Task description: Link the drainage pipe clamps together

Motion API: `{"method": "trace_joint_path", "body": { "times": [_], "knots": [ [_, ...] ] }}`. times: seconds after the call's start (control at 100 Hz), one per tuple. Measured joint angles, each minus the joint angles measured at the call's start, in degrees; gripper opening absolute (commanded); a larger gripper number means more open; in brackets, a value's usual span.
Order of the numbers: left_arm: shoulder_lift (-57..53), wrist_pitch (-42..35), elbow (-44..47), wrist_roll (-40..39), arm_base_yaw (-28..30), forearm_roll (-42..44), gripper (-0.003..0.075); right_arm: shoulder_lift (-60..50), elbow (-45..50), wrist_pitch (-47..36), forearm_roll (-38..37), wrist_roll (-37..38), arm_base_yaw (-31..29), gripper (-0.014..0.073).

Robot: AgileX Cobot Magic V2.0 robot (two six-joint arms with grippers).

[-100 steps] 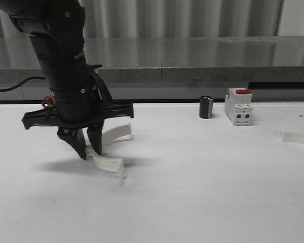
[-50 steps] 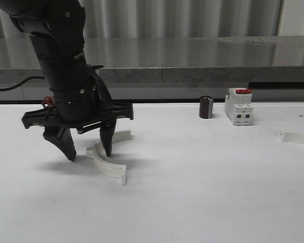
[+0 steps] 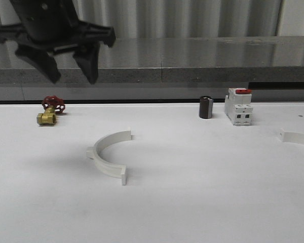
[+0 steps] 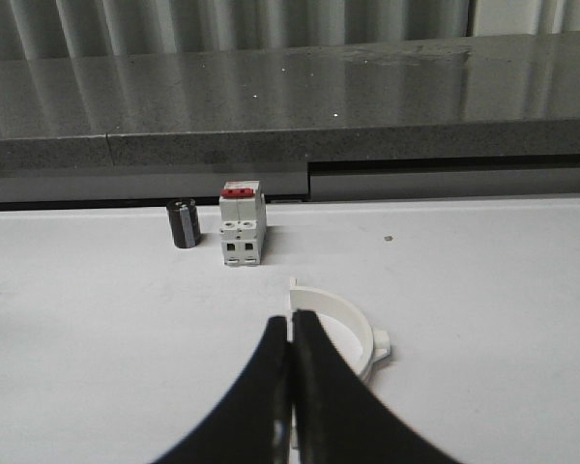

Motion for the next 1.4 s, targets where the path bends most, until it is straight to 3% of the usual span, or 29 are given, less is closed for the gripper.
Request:
{"method": "trace_joint_path", "body": {
  "times": [0.12,0.43,0.74,0.88,1.11,1.4],
  "knots": [
    [-7.05,-0.13,3.75,2.39,3.24,0.1,0.0473,0.0,0.0,0.0,0.0,0.0,0.0,-0.0118],
    [-29.94,-4.51,20.02,5.95,18.6,0.66,0.0472,0.0,0.0,0.0,0.0,0.0,0.0,-0.0118],
    [-56.97,-6.84,36.35,7.2,20.61,-1.79,0.0461,0.0,0.0,0.0,0.0,0.0,0.0,-0.0118],
    [-68.05,-4.63,42.34,7.33,20.61,-1.96,0.034,0.0,0.0,0.0,0.0,0.0,0.0,-0.0118],
    [-79.96,-1.42,48.95,7.33,20.61,-2.08,-0.0022,0.0,0.0,0.0,0.0,0.0,0.0,-0.0118],
    [-83.65,-1.17,50.84,7.33,20.61,-2.18,-0.002,0.0,0.0,0.0,0.0,0.0,0.0,-0.0118]
  ]
}}
